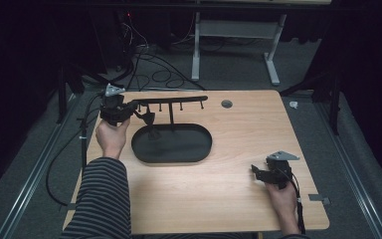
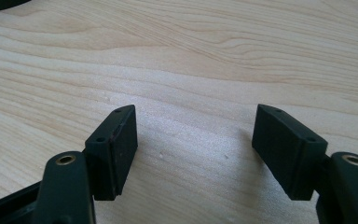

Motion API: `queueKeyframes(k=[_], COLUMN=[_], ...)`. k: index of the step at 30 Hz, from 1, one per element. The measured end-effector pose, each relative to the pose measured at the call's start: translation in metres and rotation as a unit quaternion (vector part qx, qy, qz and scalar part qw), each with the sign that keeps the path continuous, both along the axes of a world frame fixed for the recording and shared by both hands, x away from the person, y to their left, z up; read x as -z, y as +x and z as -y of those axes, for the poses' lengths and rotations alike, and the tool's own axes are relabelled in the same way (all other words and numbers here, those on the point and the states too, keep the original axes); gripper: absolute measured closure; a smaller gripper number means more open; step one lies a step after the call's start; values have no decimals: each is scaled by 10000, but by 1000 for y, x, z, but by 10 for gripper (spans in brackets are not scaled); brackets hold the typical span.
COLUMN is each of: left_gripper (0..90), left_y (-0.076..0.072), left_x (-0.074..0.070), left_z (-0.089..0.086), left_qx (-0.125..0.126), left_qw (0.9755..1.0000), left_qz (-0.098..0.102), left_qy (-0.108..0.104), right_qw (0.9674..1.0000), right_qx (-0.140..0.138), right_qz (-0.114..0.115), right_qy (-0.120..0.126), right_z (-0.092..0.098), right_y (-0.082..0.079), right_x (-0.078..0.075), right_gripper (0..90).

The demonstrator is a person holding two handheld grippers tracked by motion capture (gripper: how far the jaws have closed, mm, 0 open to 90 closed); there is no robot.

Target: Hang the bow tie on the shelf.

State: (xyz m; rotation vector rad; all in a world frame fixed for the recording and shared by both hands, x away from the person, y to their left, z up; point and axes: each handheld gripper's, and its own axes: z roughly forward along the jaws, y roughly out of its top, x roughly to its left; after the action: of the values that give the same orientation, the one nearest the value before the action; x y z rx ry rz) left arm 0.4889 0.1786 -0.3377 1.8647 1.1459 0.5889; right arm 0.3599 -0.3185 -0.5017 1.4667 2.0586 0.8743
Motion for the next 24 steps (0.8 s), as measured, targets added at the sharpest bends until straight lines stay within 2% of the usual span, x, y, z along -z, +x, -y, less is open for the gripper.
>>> queueKeyframes(k=[13, 24], left_gripper=[857, 758], left_y=[0, -3], left_x=[0, 1], left_z=[0, -1], left_qx=[-5, -69], left_qw=[10000, 10000], left_qz=[-5, 9], left_qy=[15, 0], right_qw=[10000, 10000], right_qx=[6, 4], right_qz=[4, 5], right_qy=[-1, -2], right_z=[0, 0], right_y=[0, 0], right_x=[0, 0], right_gripper=[320, 320])
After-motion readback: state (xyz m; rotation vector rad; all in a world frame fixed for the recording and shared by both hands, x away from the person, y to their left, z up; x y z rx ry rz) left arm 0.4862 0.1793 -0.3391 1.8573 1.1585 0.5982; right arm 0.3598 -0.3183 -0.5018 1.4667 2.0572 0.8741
